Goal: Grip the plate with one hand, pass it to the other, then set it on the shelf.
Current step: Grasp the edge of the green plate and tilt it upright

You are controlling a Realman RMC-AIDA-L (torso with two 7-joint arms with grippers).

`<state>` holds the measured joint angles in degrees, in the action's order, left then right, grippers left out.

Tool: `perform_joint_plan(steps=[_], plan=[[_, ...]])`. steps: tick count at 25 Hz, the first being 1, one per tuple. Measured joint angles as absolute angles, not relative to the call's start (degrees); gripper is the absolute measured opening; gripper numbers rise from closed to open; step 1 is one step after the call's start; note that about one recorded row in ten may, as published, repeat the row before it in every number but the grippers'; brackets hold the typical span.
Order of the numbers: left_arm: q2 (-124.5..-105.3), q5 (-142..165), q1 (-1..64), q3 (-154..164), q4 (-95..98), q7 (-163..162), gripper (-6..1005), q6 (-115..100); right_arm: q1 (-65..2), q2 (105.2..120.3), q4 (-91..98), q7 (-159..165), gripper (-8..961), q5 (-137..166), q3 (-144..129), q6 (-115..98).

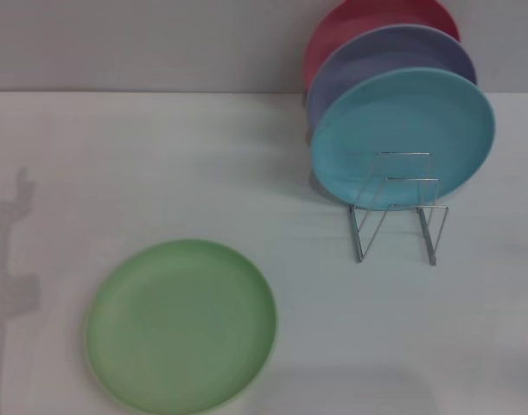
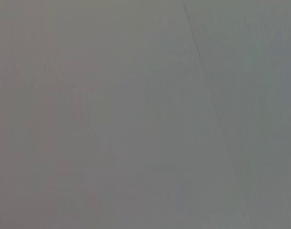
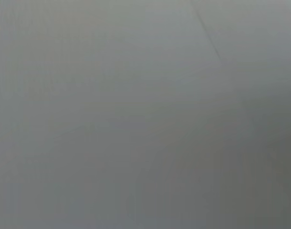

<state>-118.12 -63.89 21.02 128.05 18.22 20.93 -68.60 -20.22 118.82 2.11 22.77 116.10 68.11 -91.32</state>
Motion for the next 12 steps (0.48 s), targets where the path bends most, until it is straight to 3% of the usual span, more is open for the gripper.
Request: perform_joint_plan(steps=[12], plan=[[-118.20, -64.2, 20.5, 127.6, 19.4, 25.4, 805, -69.8, -19.8, 118.87, 2.1, 22.8, 625, 116.1, 68.1, -91.4]])
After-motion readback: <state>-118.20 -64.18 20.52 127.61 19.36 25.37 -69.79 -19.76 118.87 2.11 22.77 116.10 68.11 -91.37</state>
